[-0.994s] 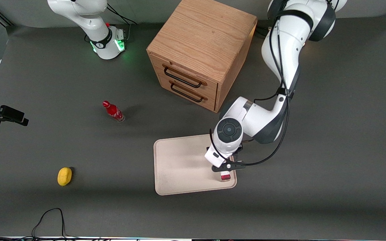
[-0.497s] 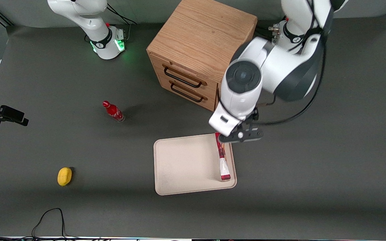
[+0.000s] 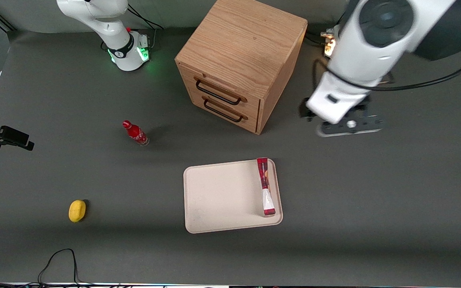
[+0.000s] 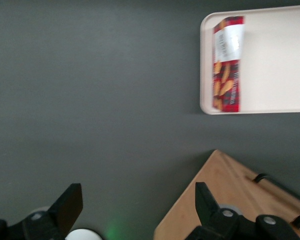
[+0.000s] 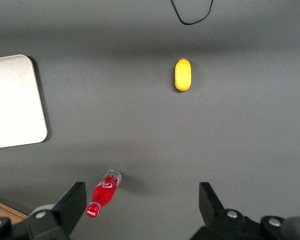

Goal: Place red cookie box on tray

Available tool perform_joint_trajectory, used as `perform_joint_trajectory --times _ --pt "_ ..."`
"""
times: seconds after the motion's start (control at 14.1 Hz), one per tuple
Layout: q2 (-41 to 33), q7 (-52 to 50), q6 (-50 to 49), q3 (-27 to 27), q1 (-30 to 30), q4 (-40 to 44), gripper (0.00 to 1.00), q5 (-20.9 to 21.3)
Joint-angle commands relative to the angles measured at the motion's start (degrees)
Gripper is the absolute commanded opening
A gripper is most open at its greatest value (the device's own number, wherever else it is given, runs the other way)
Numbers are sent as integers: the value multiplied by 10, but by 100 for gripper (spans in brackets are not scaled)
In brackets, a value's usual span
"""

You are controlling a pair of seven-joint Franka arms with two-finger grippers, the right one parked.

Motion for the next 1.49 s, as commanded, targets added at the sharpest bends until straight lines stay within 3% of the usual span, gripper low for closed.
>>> perform_joint_trajectory --times 0.0,0.78,1.42 --pt "-95 76 50 -2 58 -144 100 -1" --pt "-117 234 101 -1 209 -207 100 -2" --pt "-106 253 120 20 222 -192 100 -23"
